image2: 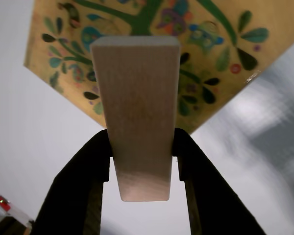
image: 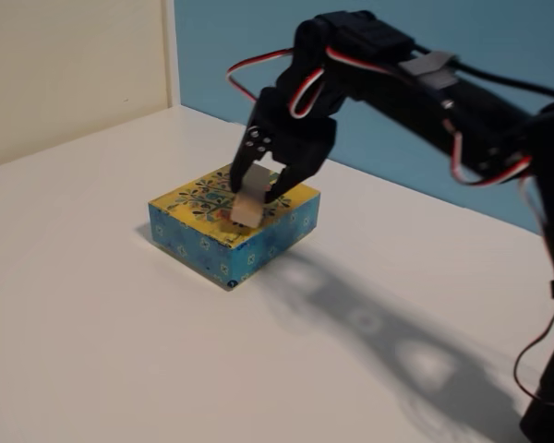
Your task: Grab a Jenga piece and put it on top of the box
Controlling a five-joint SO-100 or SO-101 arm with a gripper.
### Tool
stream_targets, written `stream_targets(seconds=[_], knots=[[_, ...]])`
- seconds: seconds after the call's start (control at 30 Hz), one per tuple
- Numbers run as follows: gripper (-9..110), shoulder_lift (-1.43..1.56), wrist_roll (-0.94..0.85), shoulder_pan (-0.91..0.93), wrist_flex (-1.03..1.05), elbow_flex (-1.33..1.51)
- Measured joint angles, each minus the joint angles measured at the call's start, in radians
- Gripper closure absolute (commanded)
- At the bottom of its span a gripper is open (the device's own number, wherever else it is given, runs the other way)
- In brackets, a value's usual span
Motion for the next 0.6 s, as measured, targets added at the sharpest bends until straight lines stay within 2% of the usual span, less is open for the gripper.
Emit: stream_targets(seconds=[0.13,0.6], knots=[[102,-0.087,-0.003,0.009,0.084,-0.163],[102,-0.164,-0.026,0.009,0.094,-0.258]])
